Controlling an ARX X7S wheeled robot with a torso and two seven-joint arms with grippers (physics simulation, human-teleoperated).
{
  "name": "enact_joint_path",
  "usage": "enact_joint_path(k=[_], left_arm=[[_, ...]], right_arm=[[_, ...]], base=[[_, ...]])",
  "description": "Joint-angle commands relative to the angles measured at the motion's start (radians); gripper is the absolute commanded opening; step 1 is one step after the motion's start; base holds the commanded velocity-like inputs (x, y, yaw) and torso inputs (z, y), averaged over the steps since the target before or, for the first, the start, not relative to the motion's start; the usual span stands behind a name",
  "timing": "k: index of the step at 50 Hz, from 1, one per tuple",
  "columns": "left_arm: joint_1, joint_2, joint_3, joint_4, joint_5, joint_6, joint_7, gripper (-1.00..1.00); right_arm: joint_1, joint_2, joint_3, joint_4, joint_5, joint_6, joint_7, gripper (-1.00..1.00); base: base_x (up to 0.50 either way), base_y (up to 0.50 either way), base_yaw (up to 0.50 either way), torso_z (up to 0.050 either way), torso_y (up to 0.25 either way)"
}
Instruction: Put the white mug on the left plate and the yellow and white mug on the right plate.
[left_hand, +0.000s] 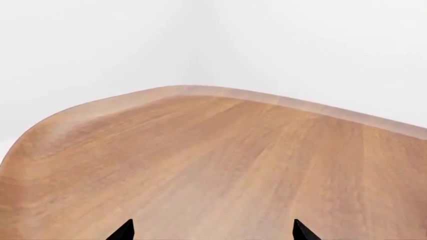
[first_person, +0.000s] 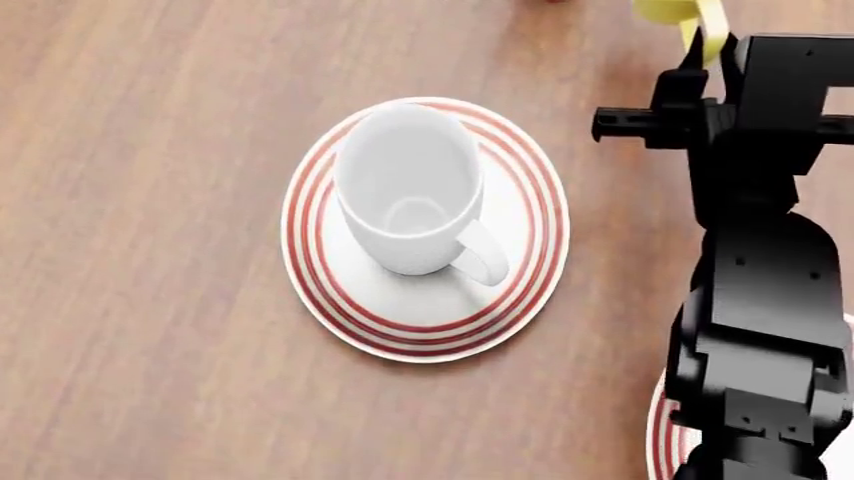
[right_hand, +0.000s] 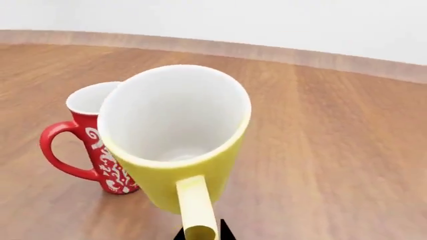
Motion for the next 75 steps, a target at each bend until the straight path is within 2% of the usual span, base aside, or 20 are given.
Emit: enact_joint_path(k=[1,7,14,18,31,34,35,41,62,70,75], left_arm=[[-0.003,-0.001,0.005,-0.003,0.002,-0.002,-0.003,1.0],[-0.008,-0.003,0.006,-0.003,0.001,-0.006,-0.007,1.0],[-0.013,-0.006,0.01,-0.003,0.002,-0.01,-0.01,1.0],[-0.016,-0.006,0.013,-0.005,0.002,-0.012,-0.011,1.0],[-0.016,-0.006,0.013,-0.005,0.002,-0.011,-0.012,1.0],[-0.01,-0.004,0.005,-0.01,0.0,-0.003,-0.011,1.0],[-0.004,0.003,0.013,-0.015,0.01,0.003,-0.008,1.0],[0.014,0.008,0.036,0.015,0.043,0.002,-0.014,1.0],[-0.014,-0.008,0.029,-0.009,0.028,-0.007,-0.015,1.0],[-0.015,-0.009,0.032,-0.009,0.029,-0.009,-0.018,1.0],[-0.015,-0.011,0.033,-0.007,0.028,-0.009,-0.018,1.0]], right_arm=[[-0.188,-0.006,0.007,-0.518,-0.01,0.271,0.01,-1.0],[-0.283,-0.002,0.01,-0.766,-0.011,0.417,0.007,-1.0],[-0.368,0.004,0.018,-0.934,-0.003,0.513,0.0,-1.0],[-0.375,-0.001,0.013,-0.941,-0.004,0.559,0.006,-1.0],[-0.375,0.003,0.008,-0.941,0.003,0.559,0.011,-1.0],[-0.433,0.001,0.048,-1.09,0.077,0.621,-0.037,-1.0],[-0.471,0.005,0.072,-1.187,0.125,0.7,-0.067,-1.0],[-0.563,0.045,0.126,-1.432,0.182,0.854,-0.092,-1.0],[-0.754,0.068,0.248,-1.706,0.268,0.952,-0.118,-1.0],[-0.843,0.072,0.366,-1.833,0.336,1.013,-0.14,-1.0],[-0.936,0.048,0.453,-1.891,0.384,0.988,-0.182,-1.0]], base=[[0.0,0.0,0.0,0.0,0.0],[0.0,0.0,0.0,0.0,0.0],[0.0,0.0,0.0,0.0,0.0],[0.0,0.0,0.0,0.0,0.0],[0.0,0.0,0.0,0.0,0.0],[0.0,0.0,0.0,0.0,0.0],[0.0,0.0,0.0,0.0,0.0],[0.0,0.0,0.0,0.0,0.0],[0.0,0.0,0.0,0.0,0.001],[0.0,0.0,0.0,0.0,0.0],[0.0,0.0,0.0,0.0,0.0]])
